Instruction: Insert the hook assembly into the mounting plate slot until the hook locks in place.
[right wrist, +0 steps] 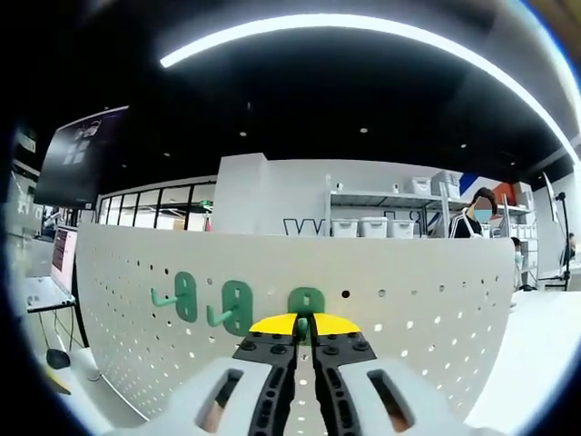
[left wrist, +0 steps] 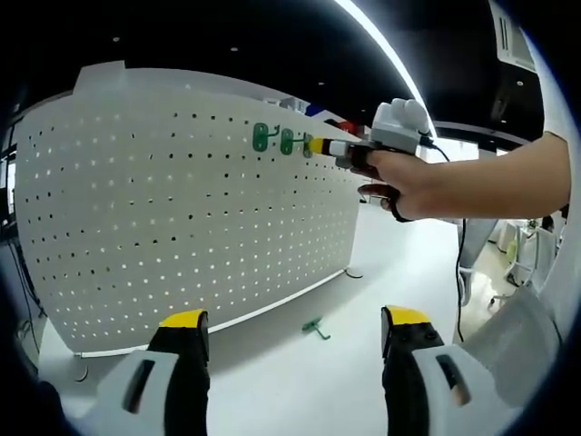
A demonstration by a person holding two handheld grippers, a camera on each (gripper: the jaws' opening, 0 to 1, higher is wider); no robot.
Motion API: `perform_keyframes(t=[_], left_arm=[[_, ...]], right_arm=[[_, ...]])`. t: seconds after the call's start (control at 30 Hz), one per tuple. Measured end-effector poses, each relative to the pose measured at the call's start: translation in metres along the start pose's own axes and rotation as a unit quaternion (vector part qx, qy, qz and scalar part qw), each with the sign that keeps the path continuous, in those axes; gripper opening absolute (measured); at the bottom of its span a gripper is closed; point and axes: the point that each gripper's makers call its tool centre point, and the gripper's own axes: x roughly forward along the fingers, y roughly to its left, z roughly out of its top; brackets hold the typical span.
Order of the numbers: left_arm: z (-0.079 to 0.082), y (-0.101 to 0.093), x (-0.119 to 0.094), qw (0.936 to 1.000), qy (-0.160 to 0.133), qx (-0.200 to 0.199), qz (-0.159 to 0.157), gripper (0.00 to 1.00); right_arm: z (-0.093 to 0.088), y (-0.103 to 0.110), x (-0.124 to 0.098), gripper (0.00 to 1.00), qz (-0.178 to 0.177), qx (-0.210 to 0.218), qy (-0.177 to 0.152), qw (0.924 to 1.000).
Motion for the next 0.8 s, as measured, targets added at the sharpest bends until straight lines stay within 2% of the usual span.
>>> perform_keyframes(t=[0.33, 0.63, 0.8], left_arm=[[0.0, 0.002, 0.0, 1.0, 0.0, 0.001, 0.001, 0.8], [0.003, 0.008, -0.001, 1.0, -0.003, 0.004, 0.007, 0.8], [0.004, 0.007, -0.001, 0.9999, -0.004, 0.006, 0.009, 0.8]], right_arm=[[0.001, 0.002, 0.0, 0.06, 0.015, 0.005, 0.001, 0.9999], [0.0, 0.01, -0.003, 0.14, 0.051, -0.019, 0.007, 0.9985], [-0.004, 0.01, -0.005, 0.19, 0.06, -0.029, 0.017, 0.9976]])
